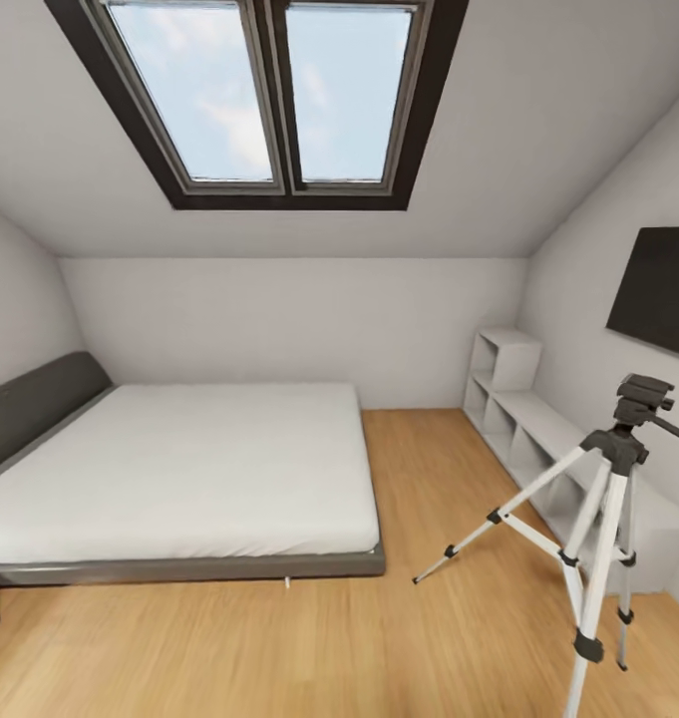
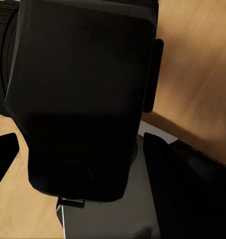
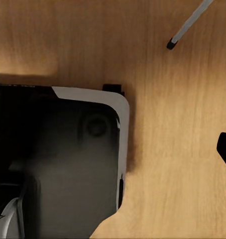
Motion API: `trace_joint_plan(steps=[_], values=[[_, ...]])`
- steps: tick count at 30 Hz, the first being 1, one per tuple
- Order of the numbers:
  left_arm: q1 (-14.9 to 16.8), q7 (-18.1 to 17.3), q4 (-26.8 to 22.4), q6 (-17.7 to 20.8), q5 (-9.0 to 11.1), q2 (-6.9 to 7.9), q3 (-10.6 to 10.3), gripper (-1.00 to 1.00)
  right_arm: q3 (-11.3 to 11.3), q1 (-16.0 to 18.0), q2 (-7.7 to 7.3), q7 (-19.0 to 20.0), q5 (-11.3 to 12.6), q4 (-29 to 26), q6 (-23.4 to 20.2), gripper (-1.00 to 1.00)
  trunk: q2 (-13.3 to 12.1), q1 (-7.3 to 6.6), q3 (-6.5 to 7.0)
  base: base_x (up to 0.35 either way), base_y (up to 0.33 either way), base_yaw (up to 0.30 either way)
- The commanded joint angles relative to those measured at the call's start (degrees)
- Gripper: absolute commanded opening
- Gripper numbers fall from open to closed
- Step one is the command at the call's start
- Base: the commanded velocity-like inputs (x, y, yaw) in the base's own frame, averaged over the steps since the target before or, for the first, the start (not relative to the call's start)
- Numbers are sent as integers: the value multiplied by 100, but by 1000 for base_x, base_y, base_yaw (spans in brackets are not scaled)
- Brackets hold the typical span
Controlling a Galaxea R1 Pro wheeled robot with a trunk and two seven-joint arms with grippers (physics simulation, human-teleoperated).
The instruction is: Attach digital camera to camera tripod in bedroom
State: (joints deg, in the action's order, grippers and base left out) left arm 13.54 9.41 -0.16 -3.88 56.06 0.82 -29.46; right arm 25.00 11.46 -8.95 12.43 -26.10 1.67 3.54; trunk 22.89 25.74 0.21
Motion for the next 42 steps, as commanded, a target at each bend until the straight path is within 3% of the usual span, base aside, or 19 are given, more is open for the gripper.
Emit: trace_joint_plan(steps=[1,21,42], values=[[0,8,-1,-8,36,-1,-51,-100,48,6,-4,5,-49,18,25,100,3,5,-2,286,240,-182],[0,8,-1,-16,36,-3,-51,-100,48,6,-8,5,-51,18,6,100,3,5,-2,277,239,-250],[0,8,-11,-17,36,-7,-59,-100,48,6,-10,5,-45,18,0,100,3,5,-2,24,22,-274]])
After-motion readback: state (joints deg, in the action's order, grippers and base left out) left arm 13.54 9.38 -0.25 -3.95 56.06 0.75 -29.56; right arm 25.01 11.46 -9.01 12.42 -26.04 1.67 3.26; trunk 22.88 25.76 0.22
